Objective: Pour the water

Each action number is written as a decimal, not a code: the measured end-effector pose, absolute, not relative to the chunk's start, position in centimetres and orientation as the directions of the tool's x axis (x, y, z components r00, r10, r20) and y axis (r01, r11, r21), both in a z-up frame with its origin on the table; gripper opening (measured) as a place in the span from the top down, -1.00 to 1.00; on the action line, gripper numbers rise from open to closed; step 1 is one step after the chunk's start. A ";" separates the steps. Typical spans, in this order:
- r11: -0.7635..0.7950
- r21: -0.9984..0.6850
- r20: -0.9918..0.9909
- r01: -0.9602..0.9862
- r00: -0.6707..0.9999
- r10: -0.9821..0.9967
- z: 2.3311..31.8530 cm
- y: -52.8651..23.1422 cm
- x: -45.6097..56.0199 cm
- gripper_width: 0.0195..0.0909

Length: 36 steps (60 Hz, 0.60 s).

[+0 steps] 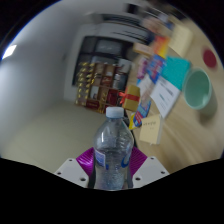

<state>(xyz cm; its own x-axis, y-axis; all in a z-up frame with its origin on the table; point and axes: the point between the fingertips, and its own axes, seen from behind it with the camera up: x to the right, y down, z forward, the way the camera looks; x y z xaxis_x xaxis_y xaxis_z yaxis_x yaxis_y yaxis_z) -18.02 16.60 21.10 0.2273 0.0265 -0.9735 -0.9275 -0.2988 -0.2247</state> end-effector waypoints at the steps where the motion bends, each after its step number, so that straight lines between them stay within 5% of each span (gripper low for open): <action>1: -0.299 -0.153 -0.988 -0.942 0.156 0.015 21.2 16.7 -17.4 0.32; 5: -0.279 0.043 -0.999 -0.959 -0.037 -0.026 21.8 15.2 -15.4 0.32; 11: -0.276 0.197 -0.980 -0.941 -0.179 -0.088 18.1 16.1 -12.2 0.32; 24: -0.229 0.602 -0.792 -0.765 -0.609 -0.046 20.3 14.1 -9.3 0.31; 36: -0.175 0.704 -0.704 -0.688 -0.709 -0.043 20.2 12.0 -8.7 0.32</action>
